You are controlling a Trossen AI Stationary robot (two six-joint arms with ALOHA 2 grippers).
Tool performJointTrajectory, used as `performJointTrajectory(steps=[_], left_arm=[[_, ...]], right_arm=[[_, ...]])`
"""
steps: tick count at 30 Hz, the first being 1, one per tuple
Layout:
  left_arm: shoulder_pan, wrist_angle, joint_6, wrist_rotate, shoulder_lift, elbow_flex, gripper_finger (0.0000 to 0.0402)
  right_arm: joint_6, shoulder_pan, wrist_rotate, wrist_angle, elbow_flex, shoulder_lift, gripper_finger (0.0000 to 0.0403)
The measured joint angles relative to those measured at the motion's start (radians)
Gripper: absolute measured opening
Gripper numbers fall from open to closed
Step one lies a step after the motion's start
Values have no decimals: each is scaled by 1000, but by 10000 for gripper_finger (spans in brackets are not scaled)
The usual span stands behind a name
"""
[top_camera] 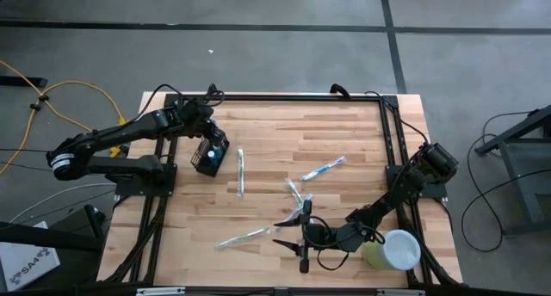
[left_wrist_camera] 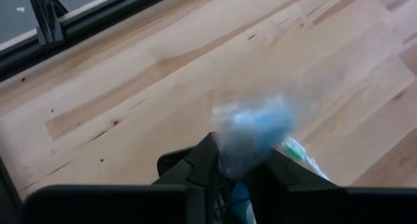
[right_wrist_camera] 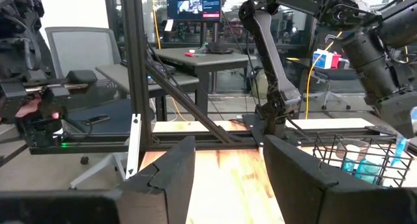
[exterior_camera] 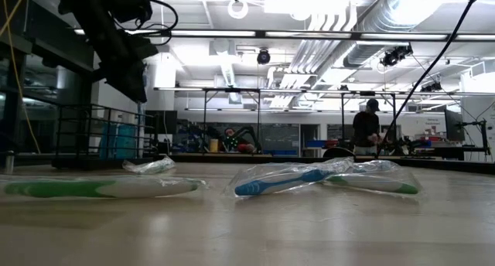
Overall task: Pick & Place toothbrushing station
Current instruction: Put the left blue toothbrush into the black wire organizer, then put the bottom blue toothbrush into the black wire organizer
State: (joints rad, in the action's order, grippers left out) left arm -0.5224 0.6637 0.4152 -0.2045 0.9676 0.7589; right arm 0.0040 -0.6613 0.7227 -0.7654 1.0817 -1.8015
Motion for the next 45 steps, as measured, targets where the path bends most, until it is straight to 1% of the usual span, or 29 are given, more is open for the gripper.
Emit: performJointTrajectory(steps=[7, 12, 19, 26, 33, 37, 42, 45], left_arm=[[4, -13, -8, -6, 0, 0, 108], [19, -19, -8, -6, 0, 0, 125], [30, -21, -22, -5, -18, 1, 127], [29, -13, -18, -7, -84, 2, 128], [38, 92, 14, 9, -162, 2, 128], [80, 125, 30, 24, -201, 2, 128], [177, 111, 74, 107, -245, 2, 128], [254, 111, 92, 147, -260, 2, 128]], right_arm=[[0, 0, 0, 1, 0, 0, 173], [0, 0, 0, 1, 0, 0, 173], [0, 0, 0, 1, 0, 0, 173], [2, 0, -1, 1, 0, 0, 173], [3, 0, -1, 1, 0, 0, 173], [3, 0, -1, 0, 0, 0, 173], [3, 0, -1, 1, 0, 0, 173], [3, 0, -1, 1, 0, 0, 173]])
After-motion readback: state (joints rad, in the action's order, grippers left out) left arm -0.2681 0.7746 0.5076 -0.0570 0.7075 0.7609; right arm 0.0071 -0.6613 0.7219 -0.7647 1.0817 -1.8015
